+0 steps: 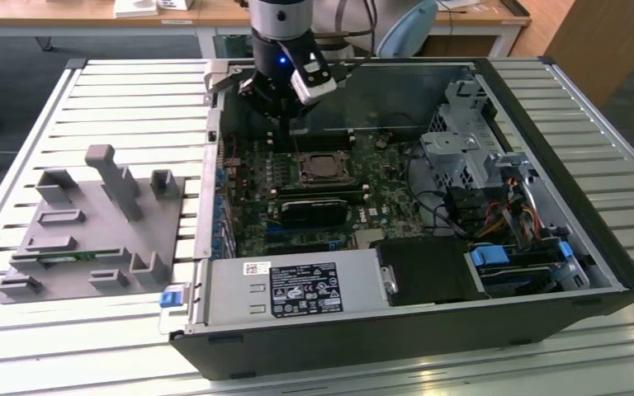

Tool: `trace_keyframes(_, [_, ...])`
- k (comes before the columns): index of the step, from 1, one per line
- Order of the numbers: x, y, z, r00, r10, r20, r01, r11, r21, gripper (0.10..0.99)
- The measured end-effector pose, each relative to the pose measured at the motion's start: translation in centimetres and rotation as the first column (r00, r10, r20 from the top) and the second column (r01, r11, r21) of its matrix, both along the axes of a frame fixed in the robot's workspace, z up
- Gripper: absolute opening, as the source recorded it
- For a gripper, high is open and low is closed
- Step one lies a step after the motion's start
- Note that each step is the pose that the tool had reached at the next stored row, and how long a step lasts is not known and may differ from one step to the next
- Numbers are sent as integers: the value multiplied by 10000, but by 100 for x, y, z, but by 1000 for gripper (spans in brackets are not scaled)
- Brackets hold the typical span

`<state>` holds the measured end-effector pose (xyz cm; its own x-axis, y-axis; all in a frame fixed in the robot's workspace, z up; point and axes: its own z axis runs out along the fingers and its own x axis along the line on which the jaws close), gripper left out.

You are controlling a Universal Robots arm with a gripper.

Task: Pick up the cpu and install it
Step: 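Install the first cpu locking lever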

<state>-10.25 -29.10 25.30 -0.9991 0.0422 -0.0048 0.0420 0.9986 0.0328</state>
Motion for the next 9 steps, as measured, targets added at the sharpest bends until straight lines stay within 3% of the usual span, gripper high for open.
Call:
trace_keyframes(4, [70, 8, -1, 10000, 1, 0, -1, 10000, 0, 106])
trace_keyframes(9, [241, 11, -8, 10000, 1, -4, -1, 10000, 0, 106])
